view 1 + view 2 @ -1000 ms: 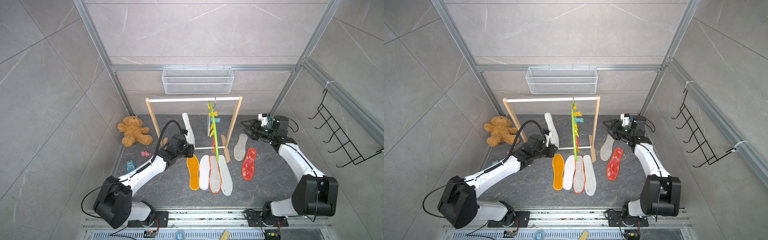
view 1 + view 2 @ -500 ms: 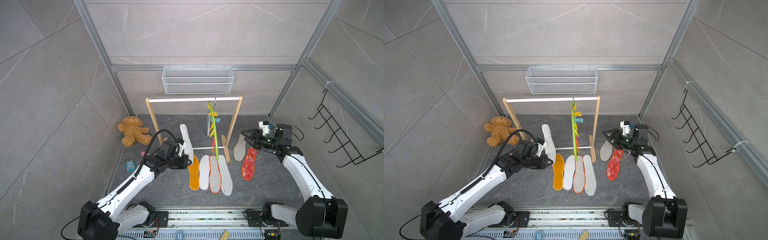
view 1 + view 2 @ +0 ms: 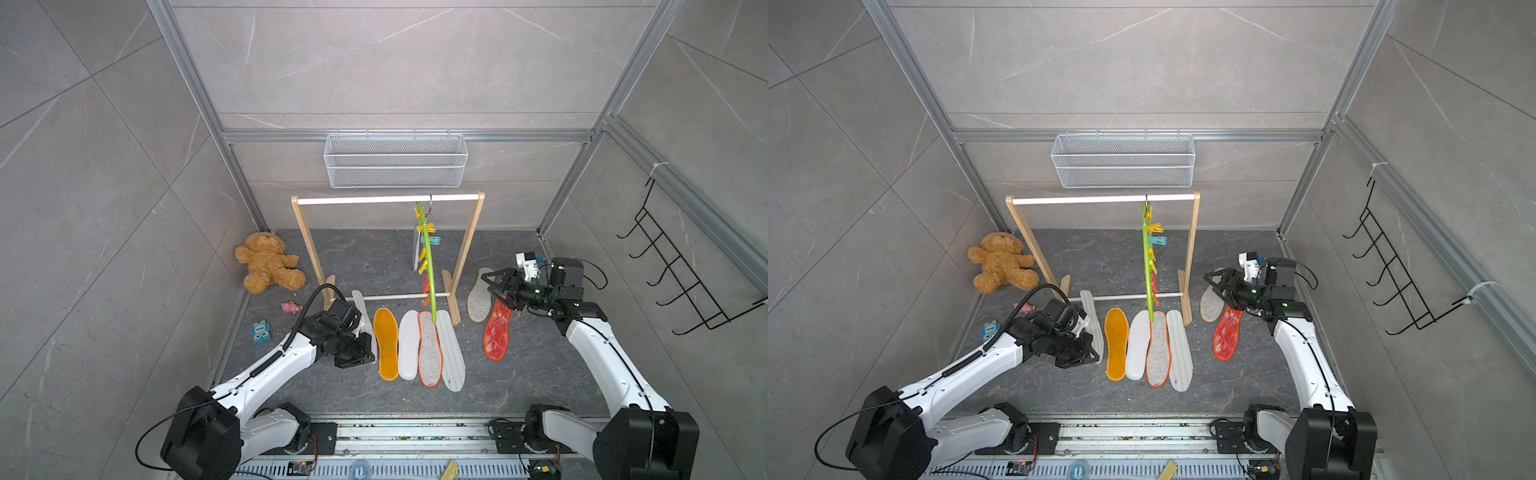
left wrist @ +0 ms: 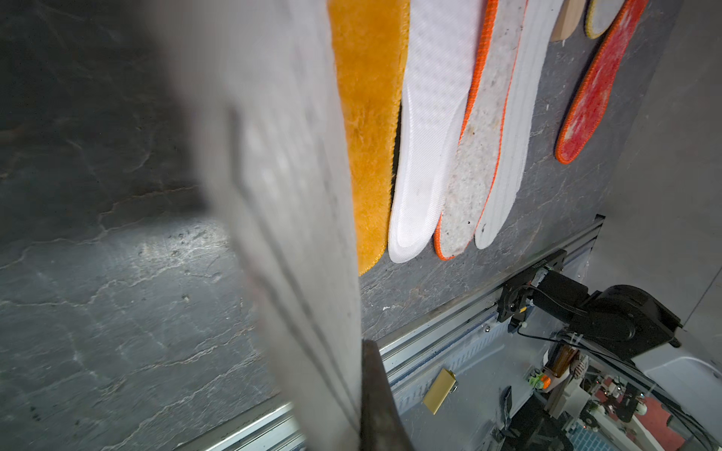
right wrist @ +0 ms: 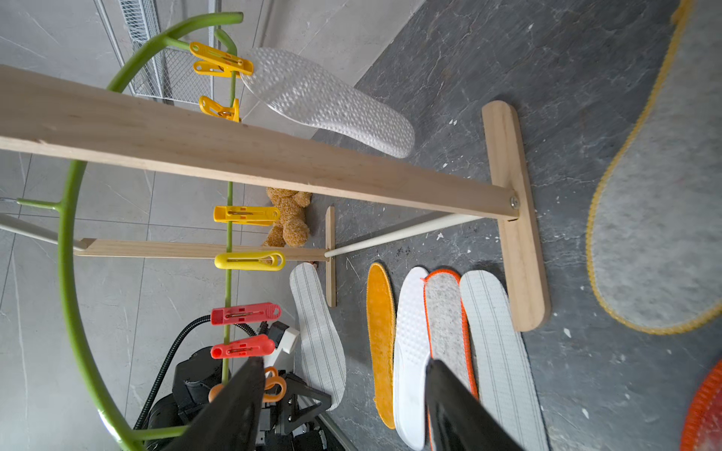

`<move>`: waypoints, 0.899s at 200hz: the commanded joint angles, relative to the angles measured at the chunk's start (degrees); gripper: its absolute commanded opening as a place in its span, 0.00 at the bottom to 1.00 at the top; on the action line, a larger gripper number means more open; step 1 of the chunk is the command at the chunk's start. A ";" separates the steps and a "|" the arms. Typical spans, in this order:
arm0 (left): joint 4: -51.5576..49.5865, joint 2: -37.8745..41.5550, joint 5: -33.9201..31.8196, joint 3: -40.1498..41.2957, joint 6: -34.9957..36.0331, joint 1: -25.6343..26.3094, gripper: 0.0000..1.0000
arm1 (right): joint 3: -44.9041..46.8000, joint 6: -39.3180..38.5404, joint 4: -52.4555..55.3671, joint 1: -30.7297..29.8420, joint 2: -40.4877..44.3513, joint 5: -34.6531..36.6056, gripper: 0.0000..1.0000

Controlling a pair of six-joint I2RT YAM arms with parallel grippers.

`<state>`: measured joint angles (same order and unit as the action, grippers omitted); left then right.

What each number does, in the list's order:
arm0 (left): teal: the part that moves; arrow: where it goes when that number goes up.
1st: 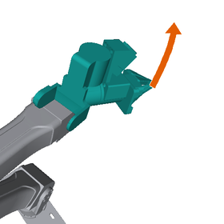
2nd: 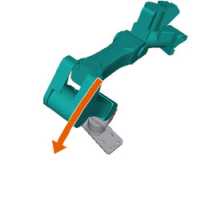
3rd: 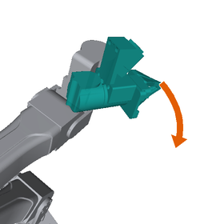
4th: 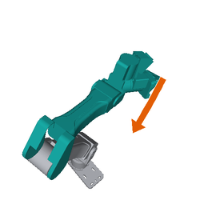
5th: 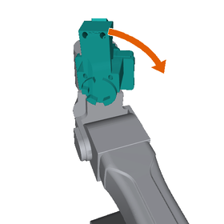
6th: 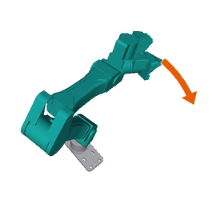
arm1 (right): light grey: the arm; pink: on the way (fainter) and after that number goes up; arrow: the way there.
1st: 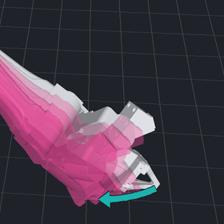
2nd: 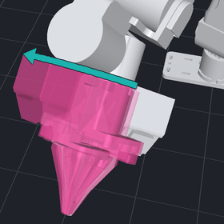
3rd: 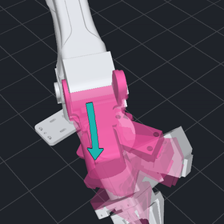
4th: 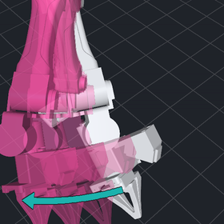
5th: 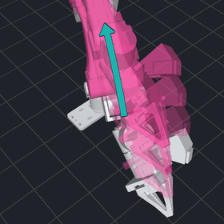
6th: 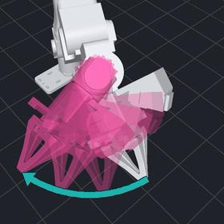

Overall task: Take the shoe insoles off the hanger
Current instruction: Place the insole at the center of the board.

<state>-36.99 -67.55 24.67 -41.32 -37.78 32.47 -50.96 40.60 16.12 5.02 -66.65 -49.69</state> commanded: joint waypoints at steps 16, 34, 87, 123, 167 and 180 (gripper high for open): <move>1.12 -2.78 1.93 2.60 -1.12 -0.09 0.00 | 0.82 -1.47 0.52 0.07 0.82 -1.38 0.68; 1.04 -4.07 1.96 2.87 -0.51 -0.04 0.00 | 0.61 -1.47 0.56 0.08 0.78 -1.54 0.68; 1.38 -7.11 3.53 2.47 0.86 -0.07 0.00 | 0.85 -0.79 -0.45 0.08 0.03 -1.89 0.68; 1.20 -8.53 2.53 2.47 0.72 -0.04 0.00 | 0.73 -0.77 -0.79 0.08 -0.14 -2.14 0.68; -0.09 -10.28 0.18 1.78 0.70 -0.08 0.00 | 0.85 0.18 -2.05 0.08 -0.67 -2.58 0.68; -0.79 -10.49 -1.00 1.52 0.65 -0.12 0.00 | 0.86 0.26 -2.12 0.08 -0.54 -2.62 0.67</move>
<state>-35.75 -77.36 25.54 -38.04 -37.98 32.47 -50.57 40.49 15.42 5.02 -66.98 -51.09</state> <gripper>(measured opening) 0.051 0.676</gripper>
